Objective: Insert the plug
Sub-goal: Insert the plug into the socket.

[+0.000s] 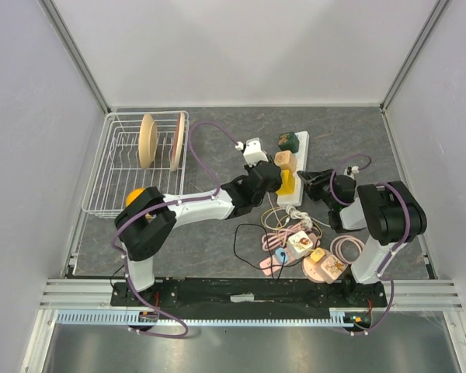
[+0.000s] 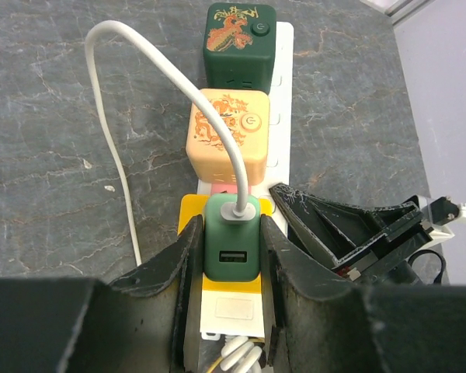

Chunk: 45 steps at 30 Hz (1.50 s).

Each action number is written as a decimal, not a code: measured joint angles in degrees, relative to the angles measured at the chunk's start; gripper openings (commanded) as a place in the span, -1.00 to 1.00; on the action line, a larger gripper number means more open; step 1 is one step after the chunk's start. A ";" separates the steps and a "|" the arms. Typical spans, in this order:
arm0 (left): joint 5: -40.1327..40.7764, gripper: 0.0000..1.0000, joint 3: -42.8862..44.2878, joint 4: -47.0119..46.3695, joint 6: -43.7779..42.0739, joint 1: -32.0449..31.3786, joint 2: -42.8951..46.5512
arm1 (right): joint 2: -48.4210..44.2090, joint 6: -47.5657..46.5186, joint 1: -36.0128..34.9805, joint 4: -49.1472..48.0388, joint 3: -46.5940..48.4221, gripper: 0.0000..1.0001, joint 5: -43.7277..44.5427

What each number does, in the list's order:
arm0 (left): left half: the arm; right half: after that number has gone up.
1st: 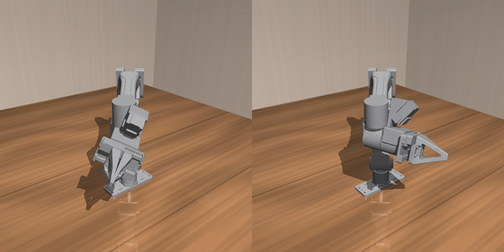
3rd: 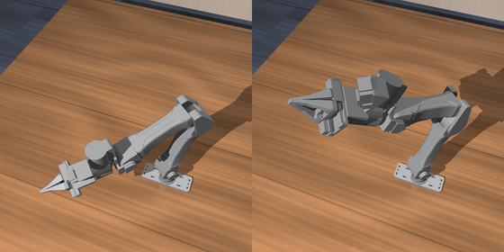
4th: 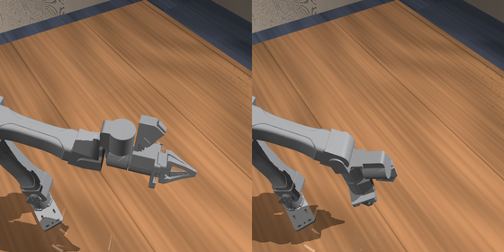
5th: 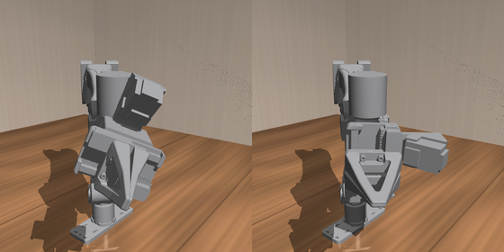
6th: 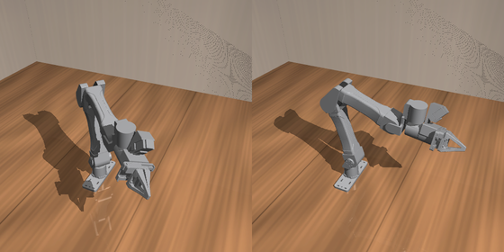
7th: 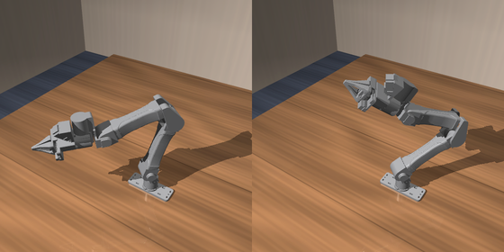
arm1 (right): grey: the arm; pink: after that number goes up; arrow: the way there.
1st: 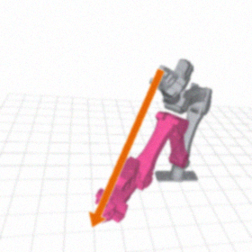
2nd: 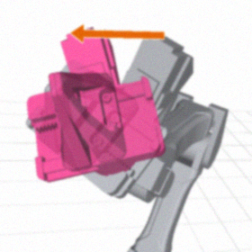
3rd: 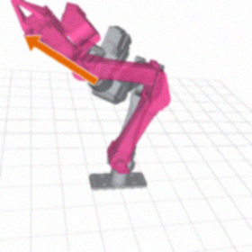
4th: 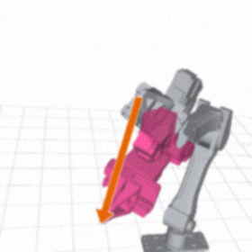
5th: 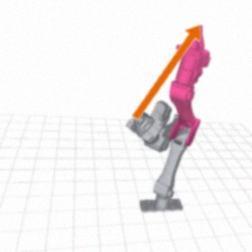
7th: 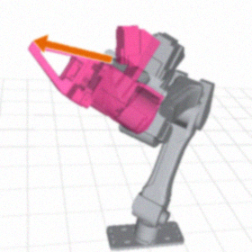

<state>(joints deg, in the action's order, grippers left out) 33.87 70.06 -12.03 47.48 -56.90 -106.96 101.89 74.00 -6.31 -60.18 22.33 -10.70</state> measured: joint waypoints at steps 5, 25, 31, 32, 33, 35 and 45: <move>-0.33 -0.96 -2.10 -1.62 2.95 0.00 0.79 | 0.00 0.33 0.20 -0.20 -0.17 -1.00 -0.17; -1.31 -0.92 -1.18 -5.64 8.46 -1.20 -3.21 | 2.12 0.85 1.79 -4.46 -2.08 -1.00 0.52; -0.22 -0.51 0.55 -3.74 7.89 -2.12 -3.10 | 1.79 -0.04 2.32 -3.78 -2.23 0.42 0.28; -0.52 -0.46 0.61 -3.72 7.69 -2.25 -3.08 | 1.07 0.09 2.29 -1.86 -1.97 0.58 -0.92; -0.57 -0.37 0.76 -3.69 7.23 -2.49 -3.08 | 0.31 -0.20 2.21 -0.28 -1.81 0.64 -1.55; -0.48 -0.21 1.05 -3.23 5.92 -2.93 -2.95 | -3.08 -1.68 2.19 5.22 -0.61 0.81 -3.06; -5.22 0.71 -0.61 5.49 -3.65 -7.45 0.28 | -22.25 -15.19 3.37 39.91 11.56 0.96 8.13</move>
<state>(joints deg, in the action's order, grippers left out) 28.64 69.45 -6.55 43.83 -64.36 -106.67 79.64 58.81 -2.94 -20.27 33.89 -2.57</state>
